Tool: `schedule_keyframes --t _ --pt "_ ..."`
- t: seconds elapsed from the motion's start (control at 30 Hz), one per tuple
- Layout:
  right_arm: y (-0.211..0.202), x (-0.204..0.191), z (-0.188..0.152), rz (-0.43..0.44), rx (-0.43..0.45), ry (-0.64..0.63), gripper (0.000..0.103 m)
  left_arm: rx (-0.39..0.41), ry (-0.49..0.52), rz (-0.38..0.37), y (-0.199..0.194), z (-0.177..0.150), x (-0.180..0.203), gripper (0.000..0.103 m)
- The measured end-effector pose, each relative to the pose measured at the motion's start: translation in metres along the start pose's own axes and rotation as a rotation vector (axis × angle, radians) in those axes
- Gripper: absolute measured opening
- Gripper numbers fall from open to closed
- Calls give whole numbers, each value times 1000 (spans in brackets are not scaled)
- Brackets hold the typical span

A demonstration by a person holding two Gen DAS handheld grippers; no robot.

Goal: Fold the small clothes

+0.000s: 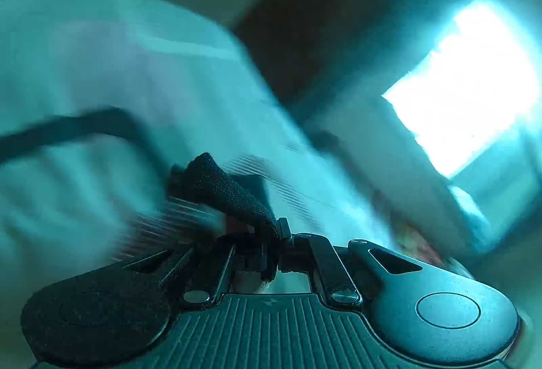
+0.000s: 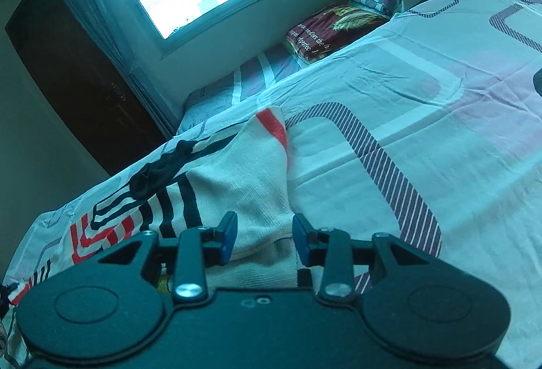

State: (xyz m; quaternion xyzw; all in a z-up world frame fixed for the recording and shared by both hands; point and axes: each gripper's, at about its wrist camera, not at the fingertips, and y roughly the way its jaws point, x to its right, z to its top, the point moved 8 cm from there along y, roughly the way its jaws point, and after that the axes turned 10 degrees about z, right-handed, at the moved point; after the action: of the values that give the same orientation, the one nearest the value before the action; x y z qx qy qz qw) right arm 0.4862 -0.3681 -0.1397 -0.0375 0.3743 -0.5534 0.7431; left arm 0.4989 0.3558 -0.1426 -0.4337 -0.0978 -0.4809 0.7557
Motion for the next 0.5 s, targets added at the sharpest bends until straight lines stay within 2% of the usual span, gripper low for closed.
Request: schedule_keyframes --t 0.07,0.2,0.33,0.43,0.5 --pt "-1 2 -1 2 6 14 37 -43 135 -124 -3 -32 66 5" --pt "-5 3 -2 4 12 24 37 -121 351 -223 6 -124 173 5" --pt "-18 5 2 -2 30 3 37 -165 468 -260 15 -209 246 5" --pt "-31 15 6 -13 51 12 38 -193 615 -256 26 -266 290 5" --pt "-37 23 7 -22 57 29 38 -235 723 -226 35 -304 310 5"
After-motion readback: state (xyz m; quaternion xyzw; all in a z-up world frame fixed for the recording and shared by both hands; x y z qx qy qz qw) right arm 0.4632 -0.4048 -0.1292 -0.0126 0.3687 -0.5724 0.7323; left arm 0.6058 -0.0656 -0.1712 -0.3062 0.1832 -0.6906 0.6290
